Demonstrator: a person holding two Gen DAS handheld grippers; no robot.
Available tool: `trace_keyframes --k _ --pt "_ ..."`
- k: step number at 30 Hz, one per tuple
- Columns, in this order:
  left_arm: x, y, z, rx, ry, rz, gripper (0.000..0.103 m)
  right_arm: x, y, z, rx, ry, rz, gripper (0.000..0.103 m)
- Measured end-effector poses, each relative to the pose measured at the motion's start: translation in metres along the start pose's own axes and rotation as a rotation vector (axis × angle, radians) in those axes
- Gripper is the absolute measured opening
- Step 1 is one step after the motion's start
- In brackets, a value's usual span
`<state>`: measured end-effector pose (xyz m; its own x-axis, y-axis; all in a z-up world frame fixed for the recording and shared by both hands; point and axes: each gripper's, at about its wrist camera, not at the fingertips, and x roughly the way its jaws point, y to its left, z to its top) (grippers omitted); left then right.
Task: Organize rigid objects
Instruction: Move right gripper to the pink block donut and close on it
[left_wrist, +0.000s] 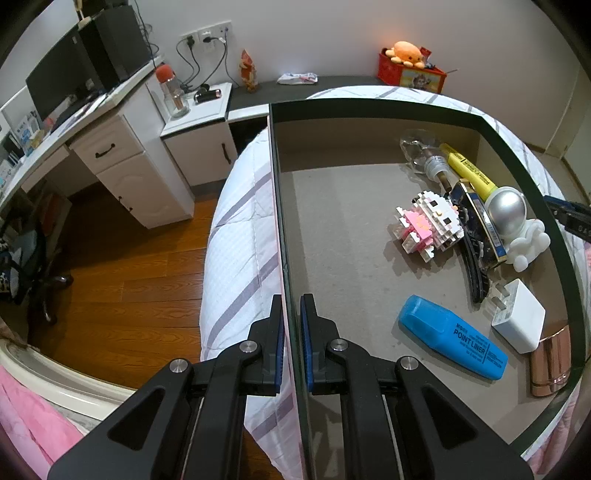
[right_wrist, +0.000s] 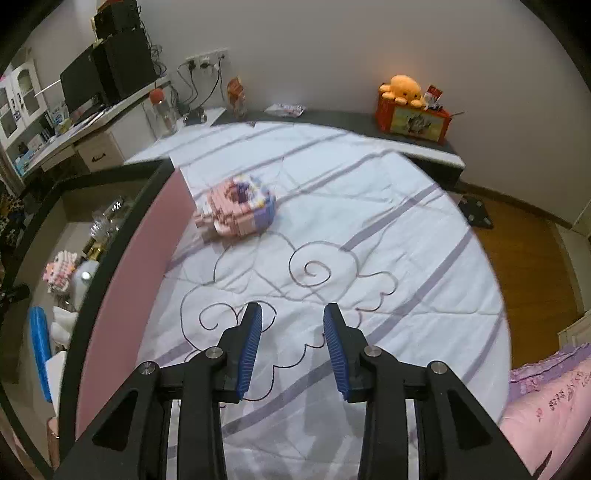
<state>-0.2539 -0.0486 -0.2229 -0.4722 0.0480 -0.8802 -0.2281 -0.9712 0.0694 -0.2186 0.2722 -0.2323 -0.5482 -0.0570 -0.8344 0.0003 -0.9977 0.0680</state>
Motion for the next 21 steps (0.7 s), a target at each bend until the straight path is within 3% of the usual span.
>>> trace_keyframes --k 3,5,8,21 --pt "0.002 0.000 0.000 -0.005 0.005 -0.004 0.008 0.007 0.006 0.004 -0.023 -0.011 0.010 0.037" --pt "0.003 0.000 0.000 -0.001 0.008 0.000 0.008 0.012 0.009 0.009 -0.035 -0.024 0.019 0.051" --pt "0.004 -0.004 0.000 0.017 0.012 0.018 0.008 0.019 0.014 0.018 -0.052 -0.049 0.044 0.061" --pt "0.009 -0.005 0.005 0.034 0.026 0.035 0.008 0.048 0.027 0.052 -0.097 -0.073 0.072 0.075"
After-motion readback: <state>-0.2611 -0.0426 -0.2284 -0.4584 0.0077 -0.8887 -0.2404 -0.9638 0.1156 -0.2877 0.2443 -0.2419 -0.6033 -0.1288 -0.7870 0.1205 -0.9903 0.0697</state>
